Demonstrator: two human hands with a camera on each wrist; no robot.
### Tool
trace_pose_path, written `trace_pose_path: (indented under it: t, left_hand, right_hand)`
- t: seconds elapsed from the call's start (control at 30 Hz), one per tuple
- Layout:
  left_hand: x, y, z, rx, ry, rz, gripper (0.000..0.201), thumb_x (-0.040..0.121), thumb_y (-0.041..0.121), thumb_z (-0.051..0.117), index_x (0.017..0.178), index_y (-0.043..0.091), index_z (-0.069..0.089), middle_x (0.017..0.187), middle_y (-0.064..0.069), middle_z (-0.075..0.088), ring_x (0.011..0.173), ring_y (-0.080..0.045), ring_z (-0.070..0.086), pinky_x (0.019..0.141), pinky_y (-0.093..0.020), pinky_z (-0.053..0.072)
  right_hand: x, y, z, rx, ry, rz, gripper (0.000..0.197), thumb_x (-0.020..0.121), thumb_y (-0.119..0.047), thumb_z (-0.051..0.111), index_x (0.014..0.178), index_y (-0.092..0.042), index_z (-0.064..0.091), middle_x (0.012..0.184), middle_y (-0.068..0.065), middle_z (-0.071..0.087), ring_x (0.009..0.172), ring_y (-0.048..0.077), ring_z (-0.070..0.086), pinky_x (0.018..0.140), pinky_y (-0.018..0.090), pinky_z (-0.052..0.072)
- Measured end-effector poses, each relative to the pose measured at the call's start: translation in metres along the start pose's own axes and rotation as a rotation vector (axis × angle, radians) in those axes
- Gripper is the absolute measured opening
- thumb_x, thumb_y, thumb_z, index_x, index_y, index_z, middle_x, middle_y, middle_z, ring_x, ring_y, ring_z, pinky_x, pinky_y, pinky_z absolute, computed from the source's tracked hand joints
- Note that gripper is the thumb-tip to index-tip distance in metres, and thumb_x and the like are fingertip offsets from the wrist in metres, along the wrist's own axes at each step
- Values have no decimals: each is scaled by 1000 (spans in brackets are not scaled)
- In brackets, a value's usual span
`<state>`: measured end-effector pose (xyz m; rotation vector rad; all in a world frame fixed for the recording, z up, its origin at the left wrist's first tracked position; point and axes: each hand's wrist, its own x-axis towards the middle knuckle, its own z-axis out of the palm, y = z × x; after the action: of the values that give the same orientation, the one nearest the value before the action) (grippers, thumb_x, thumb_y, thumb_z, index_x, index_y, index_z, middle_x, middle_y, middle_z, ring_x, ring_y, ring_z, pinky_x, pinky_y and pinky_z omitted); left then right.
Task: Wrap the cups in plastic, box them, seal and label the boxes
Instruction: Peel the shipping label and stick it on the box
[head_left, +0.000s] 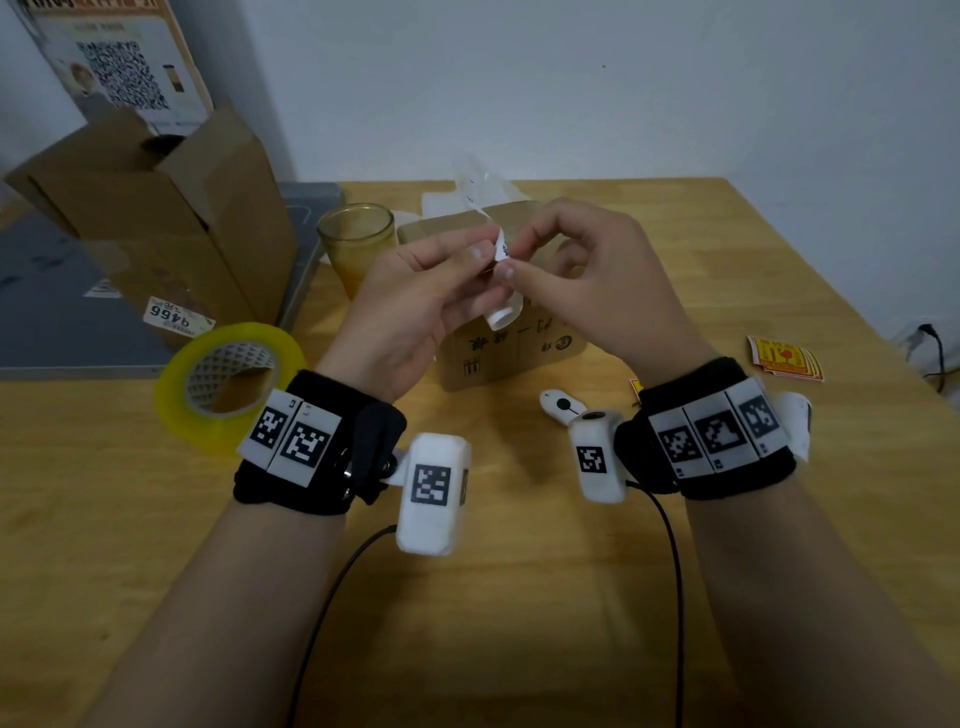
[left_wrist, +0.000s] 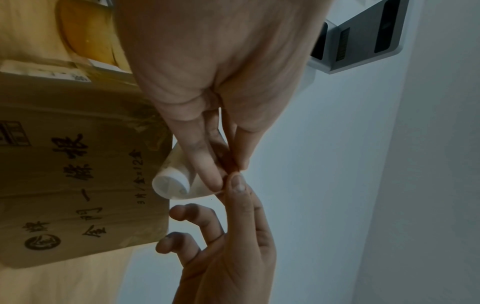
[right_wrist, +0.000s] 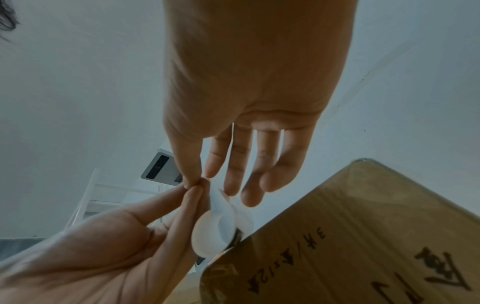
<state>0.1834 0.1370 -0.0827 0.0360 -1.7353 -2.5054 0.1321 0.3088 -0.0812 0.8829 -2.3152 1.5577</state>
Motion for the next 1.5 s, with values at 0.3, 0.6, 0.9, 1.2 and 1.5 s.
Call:
trace_pose_path:
  t: [0.3,0.6,0.9,1.2,1.5]
  left_hand:
    - [-1,1,0,-38,-19,-23,18,99,2,59,112,5,70,91,-8,78,86,-16,75,79,-26,61]
    - [3,-3,0,30,73,-38,18,96,6,66,114,5,67,78,-3,64,64,-8,55,57,-19,52]
    - [8,-6,-3,140,110,-32,30,92,15,75,103,15,48,68,4,56,51,-4,35,43,-18,26]
    - [8,-6,-4,174,134,7,32,98,13,68,88,22,40,85,-6,63,51,-4,35,45,-19,26]
    - [3,-5,-2,166,169,22,25,102,9,59,91,19,39,86,-3,66,49,-5,37,41,-18,30]
  right_hand:
    - [-1,-2,0,1,-3,13,14,87,-26,81,89,-18,70,79,22,69,64,50,61,51,52,46]
    - [-3,-5,1,6,-17,3,18,86,-32,82,88,-19,71,78,11,71,64,49,61,48,50,43]
    - [-3,-4,5,-8,5,10,20,91,-35,75,86,-16,71,71,13,70,63,49,63,47,53,46]
    - [1,1,2,48,62,148,13,95,-18,69,82,-13,71,67,-3,71,65,30,71,57,49,58]
    - [-3,8,-24,636,181,423,14,99,-14,60,101,-4,69,87,9,73,75,25,70,62,38,54]
